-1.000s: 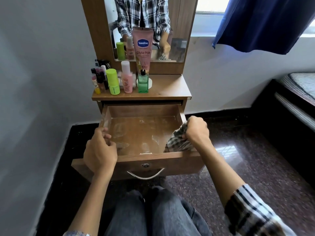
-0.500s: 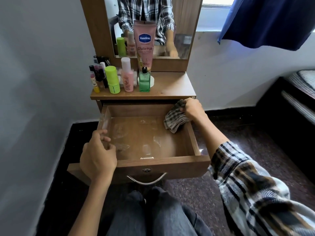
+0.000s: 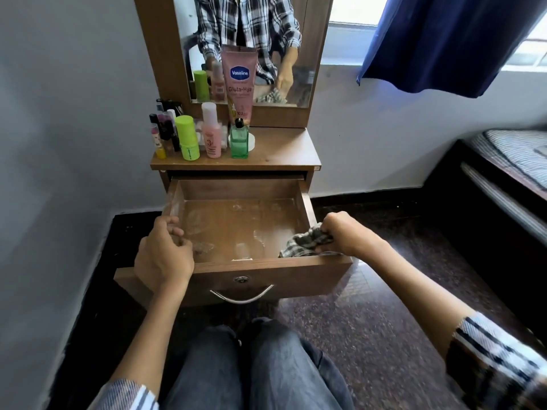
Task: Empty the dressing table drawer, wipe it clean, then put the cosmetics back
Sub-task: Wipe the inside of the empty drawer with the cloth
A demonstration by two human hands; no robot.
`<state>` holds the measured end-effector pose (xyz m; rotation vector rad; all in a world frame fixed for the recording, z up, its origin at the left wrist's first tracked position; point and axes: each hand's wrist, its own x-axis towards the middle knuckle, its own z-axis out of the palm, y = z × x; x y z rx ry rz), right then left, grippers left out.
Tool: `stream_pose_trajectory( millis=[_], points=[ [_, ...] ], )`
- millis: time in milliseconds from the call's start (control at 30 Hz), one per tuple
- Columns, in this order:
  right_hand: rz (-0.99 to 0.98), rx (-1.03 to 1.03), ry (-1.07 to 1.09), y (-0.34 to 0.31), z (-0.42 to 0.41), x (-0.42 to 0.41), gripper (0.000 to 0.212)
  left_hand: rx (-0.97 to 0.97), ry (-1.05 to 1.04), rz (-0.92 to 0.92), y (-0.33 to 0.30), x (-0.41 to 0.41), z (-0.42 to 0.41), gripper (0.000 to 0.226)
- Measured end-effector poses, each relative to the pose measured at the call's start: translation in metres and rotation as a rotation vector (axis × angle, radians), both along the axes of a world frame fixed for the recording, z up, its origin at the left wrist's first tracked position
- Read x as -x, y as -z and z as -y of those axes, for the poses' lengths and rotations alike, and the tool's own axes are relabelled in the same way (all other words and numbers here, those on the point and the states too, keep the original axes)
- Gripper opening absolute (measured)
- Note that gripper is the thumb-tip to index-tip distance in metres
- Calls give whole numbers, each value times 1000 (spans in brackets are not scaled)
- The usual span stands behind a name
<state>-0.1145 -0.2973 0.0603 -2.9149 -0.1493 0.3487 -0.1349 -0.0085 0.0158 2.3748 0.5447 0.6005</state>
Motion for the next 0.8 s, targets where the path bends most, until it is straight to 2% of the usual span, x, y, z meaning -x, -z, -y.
stream_pose_trajectory(
  millis=[167,467,667,800],
  points=[
    [61,-82,37,0,2,-2,39,-1,10,-43,-3,1,0,30],
    [258,-182,290,1,-21,-48,26,3,-5,-48,-5,2,1,28],
    [204,-260,390,7,-18,-23,36,37,-22,-75,-11,4,3,28],
    [172,-278,420,11,-16,13,29,81,-34,-12,-16,10,4,26]
  ],
)
